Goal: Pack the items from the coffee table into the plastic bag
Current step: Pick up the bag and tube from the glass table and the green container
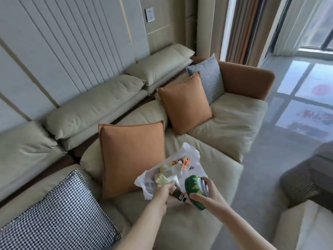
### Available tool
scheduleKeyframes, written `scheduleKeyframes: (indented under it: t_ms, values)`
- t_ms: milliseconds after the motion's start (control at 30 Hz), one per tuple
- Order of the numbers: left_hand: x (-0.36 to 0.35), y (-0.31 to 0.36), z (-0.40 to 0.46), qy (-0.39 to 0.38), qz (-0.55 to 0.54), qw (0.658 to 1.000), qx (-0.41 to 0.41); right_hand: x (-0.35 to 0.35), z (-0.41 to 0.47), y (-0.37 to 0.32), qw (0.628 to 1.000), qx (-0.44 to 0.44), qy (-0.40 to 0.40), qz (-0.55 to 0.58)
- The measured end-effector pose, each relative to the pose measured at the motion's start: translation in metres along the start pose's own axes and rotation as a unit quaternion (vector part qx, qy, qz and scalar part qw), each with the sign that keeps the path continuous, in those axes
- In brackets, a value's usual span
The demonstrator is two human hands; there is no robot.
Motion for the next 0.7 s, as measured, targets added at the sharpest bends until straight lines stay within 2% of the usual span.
scheduleKeyframes:
  t_ms: [167,300,400,533,700]
  values:
    - [0.037,0.021,0.059,0.038,-0.046,0.996,0.067,-0.041,0.07,-0.027,0.998,-0.026,-0.001,-0.049]
    - [0.051,0.03,0.118,0.062,-0.007,0.997,0.045,-0.062,0.113,-0.06,0.983,-0.007,0.033,-0.181]
    - [0.055,0.032,0.151,0.076,0.017,0.997,0.029,-0.066,0.148,-0.073,0.956,0.015,0.077,-0.282]
    - [0.047,0.027,0.191,0.063,0.027,0.997,0.047,-0.061,0.19,-0.078,0.904,0.035,0.078,-0.419]
    - [0.022,0.011,0.232,0.056,0.071,0.992,0.087,-0.059,0.242,-0.064,0.789,0.085,0.027,-0.608]
Point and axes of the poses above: each hand's wrist, its own z-axis towards the middle knuckle, its own x-axis out of the back of the hand, y = z × x, the point moved 2 cm from there along z, towards the middle knuckle, and after that the axes turned 6 degrees about -x, right-handed, at the moved point
